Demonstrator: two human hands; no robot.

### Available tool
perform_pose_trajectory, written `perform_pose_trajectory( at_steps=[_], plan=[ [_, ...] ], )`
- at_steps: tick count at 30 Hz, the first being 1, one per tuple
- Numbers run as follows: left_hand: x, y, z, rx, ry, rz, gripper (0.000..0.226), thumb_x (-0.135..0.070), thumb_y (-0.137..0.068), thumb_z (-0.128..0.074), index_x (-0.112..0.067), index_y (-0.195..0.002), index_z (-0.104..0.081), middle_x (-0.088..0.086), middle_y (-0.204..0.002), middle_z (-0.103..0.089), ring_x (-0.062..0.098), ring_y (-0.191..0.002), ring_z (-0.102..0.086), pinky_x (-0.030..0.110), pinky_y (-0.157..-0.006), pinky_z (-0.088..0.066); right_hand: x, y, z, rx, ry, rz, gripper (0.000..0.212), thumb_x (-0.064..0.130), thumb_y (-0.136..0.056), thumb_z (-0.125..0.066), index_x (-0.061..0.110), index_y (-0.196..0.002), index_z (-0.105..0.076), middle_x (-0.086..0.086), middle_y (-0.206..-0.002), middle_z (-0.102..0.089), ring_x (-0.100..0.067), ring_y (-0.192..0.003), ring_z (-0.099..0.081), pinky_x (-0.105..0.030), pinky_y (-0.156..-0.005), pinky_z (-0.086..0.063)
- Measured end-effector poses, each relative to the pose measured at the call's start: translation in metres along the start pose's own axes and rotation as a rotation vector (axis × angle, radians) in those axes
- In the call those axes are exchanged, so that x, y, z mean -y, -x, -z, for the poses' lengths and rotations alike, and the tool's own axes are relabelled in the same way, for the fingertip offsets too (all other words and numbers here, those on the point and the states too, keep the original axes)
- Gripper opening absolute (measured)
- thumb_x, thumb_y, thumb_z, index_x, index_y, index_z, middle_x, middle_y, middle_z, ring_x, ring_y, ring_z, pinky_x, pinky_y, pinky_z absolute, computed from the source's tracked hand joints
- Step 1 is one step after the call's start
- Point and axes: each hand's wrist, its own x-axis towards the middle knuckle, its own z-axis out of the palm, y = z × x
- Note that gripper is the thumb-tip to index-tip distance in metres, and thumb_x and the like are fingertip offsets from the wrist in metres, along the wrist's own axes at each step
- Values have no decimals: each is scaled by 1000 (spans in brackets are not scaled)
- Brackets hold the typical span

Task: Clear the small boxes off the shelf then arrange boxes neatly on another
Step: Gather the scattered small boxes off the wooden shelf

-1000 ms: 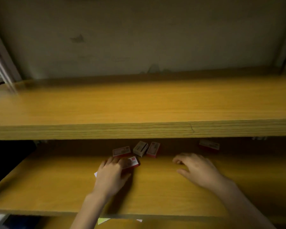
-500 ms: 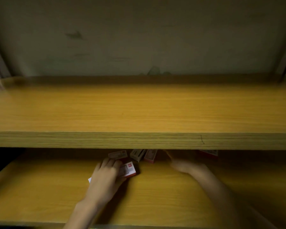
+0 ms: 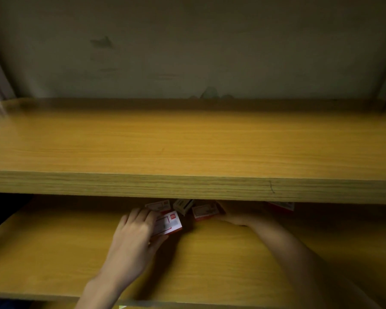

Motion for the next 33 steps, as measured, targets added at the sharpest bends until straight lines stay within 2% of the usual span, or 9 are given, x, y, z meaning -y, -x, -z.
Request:
perform_pose_trajectory(
  at_steps=[6, 11, 14, 17, 19, 22, 27, 30, 33],
  plan=[
    [-12, -3, 2, 17, 46, -27, 42, -28, -57, -85, -11, -91, -66, 10, -88, -68, 35, -85, -63, 39, -64, -50, -8, 49, -5, -198, 139, -40, 58, 47, -88, -47, 23, -138, -27, -6, -142, -34, -23, -129, -32, -35, -103, -27],
    [-45, -10, 3, -8, 98, -152, 45, -26, -53, -86, -13, -91, -67, 13, -91, -68, 39, -83, -63, 46, -68, -51, -18, 131, -5, -450, 114, -42, 45, 43, -84, -54, 24, -122, -40, 6, -122, -44, -8, -112, -41, -22, -88, -38],
    [-73, -10, 3, -76, 159, -257, 31, -33, -70, -74, -15, -95, -65, 8, -92, -65, 33, -85, -61, 39, -74, -43, -31, 186, -5, -498, 106, -122, 45, 42, -83, -57, 25, -120, -39, 8, -120, -43, -4, -104, -42, -16, -77, -41],
    [-105, -9, 9, -82, 229, -390, 42, -47, -75, -44, -16, -98, -63, 3, -90, -61, 27, -80, -57, 32, -68, -37, -43, 241, -6, -578, 111, -246, 47, 42, -82, -57, 28, -122, -37, 12, -123, -40, 3, -98, -40, -6, -67, -36],
    [-129, -8, 16, -86, 263, -450, 37, -44, -76, -53, -16, -98, -63, 2, -89, -61, 25, -77, -57, 30, -62, -36, -50, 275, -6, -632, 129, -307, 44, 43, -81, -57, 31, -118, -37, 15, -120, -39, 6, -94, -36, -3, -62, -33],
    [-172, -3, 23, -46, 312, -531, 42, -32, -62, -81, -16, -98, -65, 1, -89, -62, 23, -76, -58, 29, -61, -38, -62, 324, -3, -705, 150, -378, 44, 50, -77, -49, 30, -115, -40, 19, -113, -39, 6, -95, -39, -6, -70, -39],
    [-255, 12, 34, -29, 366, -652, 44, -31, -57, -83, -18, -96, -66, 1, -87, -64, 24, -73, -60, 28, -56, -37, -97, 407, 4, -750, 183, -516, 44, 46, -79, -54, 28, -117, -42, 13, -118, -44, 0, -102, -43, -20, -84, -45],
    [-311, 27, 40, -64, 412, -721, 37, -42, -68, -66, -19, -97, -65, 0, -87, -63, 26, -72, -59, 30, -53, -40, -127, 459, 6, -737, 195, -594, 44, 47, -80, -52, 31, -118, -38, 16, -119, -41, 0, -102, -42, -17, -83, -44],
    [-370, 47, 44, -50, 454, -746, 39, -35, -62, -76, -20, -96, -65, 0, -85, -63, 25, -73, -60, 25, -52, -38, -164, 508, 4, -740, 210, -632, 44, 48, -79, -52, 30, -117, -41, 14, -118, -45, 0, -99, -43, -15, -80, -42]
  ],
)
